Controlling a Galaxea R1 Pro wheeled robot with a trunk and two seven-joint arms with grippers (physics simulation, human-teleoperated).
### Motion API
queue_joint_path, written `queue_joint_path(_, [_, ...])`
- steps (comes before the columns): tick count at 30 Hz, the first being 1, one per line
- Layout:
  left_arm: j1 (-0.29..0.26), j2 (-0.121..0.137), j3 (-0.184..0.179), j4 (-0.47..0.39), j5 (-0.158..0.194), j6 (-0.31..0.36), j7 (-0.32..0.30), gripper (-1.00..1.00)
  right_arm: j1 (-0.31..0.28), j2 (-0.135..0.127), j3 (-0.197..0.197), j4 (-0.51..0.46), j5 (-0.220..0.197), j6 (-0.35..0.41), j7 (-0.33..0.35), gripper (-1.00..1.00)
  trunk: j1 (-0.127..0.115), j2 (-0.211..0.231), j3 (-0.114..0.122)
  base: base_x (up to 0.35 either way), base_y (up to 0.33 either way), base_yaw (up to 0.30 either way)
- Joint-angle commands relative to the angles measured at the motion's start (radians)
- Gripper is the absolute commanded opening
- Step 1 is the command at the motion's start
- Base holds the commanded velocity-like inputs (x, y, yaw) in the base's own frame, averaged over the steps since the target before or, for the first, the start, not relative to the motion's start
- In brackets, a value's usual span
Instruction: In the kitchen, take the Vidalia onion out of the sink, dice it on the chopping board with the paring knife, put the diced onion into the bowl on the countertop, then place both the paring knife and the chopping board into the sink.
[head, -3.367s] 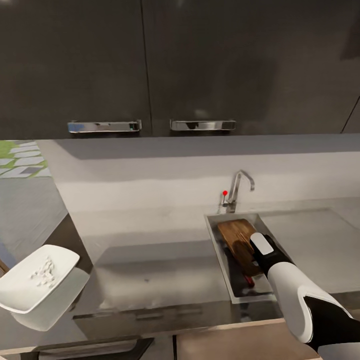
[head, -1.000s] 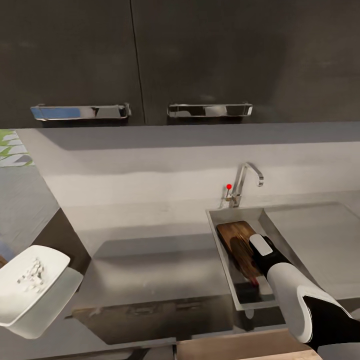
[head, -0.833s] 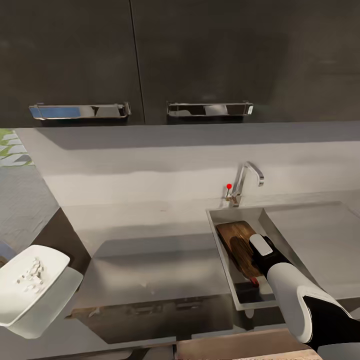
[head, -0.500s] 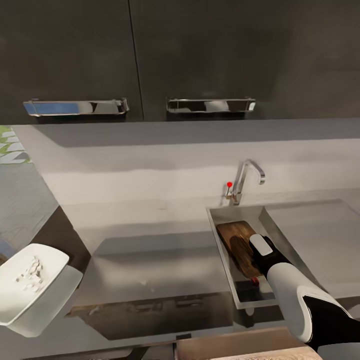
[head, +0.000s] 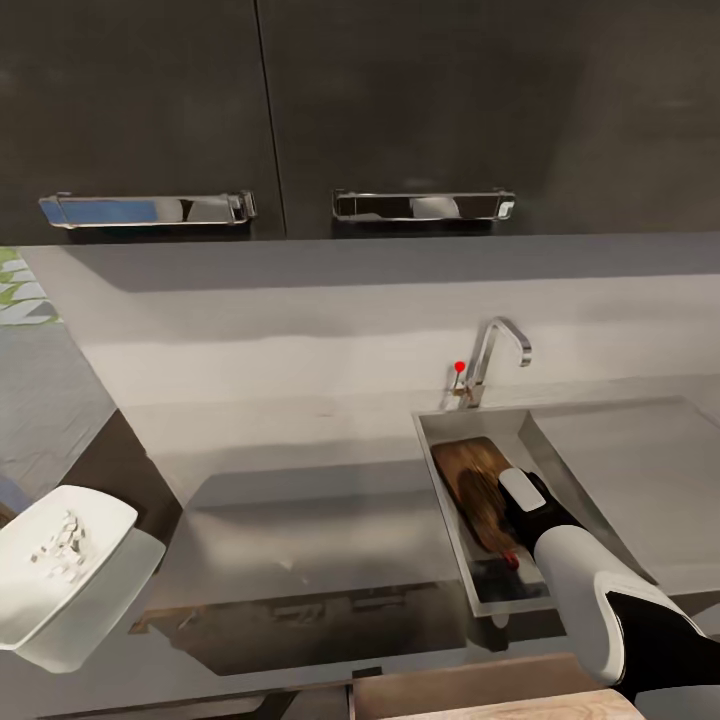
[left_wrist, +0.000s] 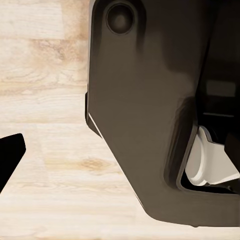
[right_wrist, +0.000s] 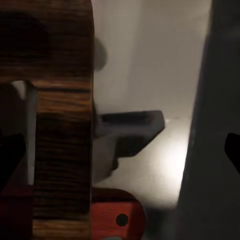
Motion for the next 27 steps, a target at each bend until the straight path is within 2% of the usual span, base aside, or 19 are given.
queue_joint_path(1, [-0.002, -0.001, -0.008, 0.005, 0.009, -0.008, -0.001, 1.00, 0.000, 0.000, -0.002, -0.002, 0.000, 0.011, -0.004, 1.00, 0.001, -0.002, -0.002, 0.000, 0.000, 0.000])
queue_joint_path(12, [-0.002, -0.001, -0.008, 0.005, 0.009, -0.008, -0.001, 1.00, -0.001, -0.002, -0.001, -0.016, 0.002, 0.012, 0.013, 1.00, 0.001, -0.002, -0.002, 0.000, 0.000, 0.000])
queue_joint_path(16, [-0.002, -0.001, -0.008, 0.004, 0.009, -0.008, 0.001, 1.00, -0.001, -0.003, -0.001, -0.062, 0.003, 0.020, 0.014, 1.00, 0.001, -0.002, -0.002, 0.000, 0.000, 0.000])
queue_joint_path(18, [-0.002, -0.001, -0.008, 0.003, 0.009, -0.008, 0.001, 1.00, -0.001, -0.003, 0.000, -0.126, 0.003, 0.036, 0.006, 1.00, 0.001, -0.002, -0.002, 0.000, 0.000, 0.000])
queue_joint_path(19, [-0.002, -0.002, -0.008, 0.003, 0.009, -0.008, 0.001, 1.00, 0.000, -0.002, 0.001, -0.189, 0.004, 0.067, -0.012, 1.00, 0.001, -0.002, -0.002, 0.000, 0.000, 0.000])
queue_joint_path(25, [-0.002, -0.002, -0.008, 0.003, 0.009, -0.009, 0.004, 1.00, 0.000, 0.008, 0.002, -0.528, 0.001, 0.265, -0.182, 1.00, 0.001, -0.002, -0.002, 0.000, 0.000, 0.000])
queue_joint_path(27, [-0.002, -0.002, -0.008, 0.003, 0.009, -0.010, 0.007, 1.00, 0.000, 0.009, 0.002, -0.598, 0.001, 0.323, -0.213, 1.00, 0.001, -0.002, -0.002, 0.000, 0.000, 0.000])
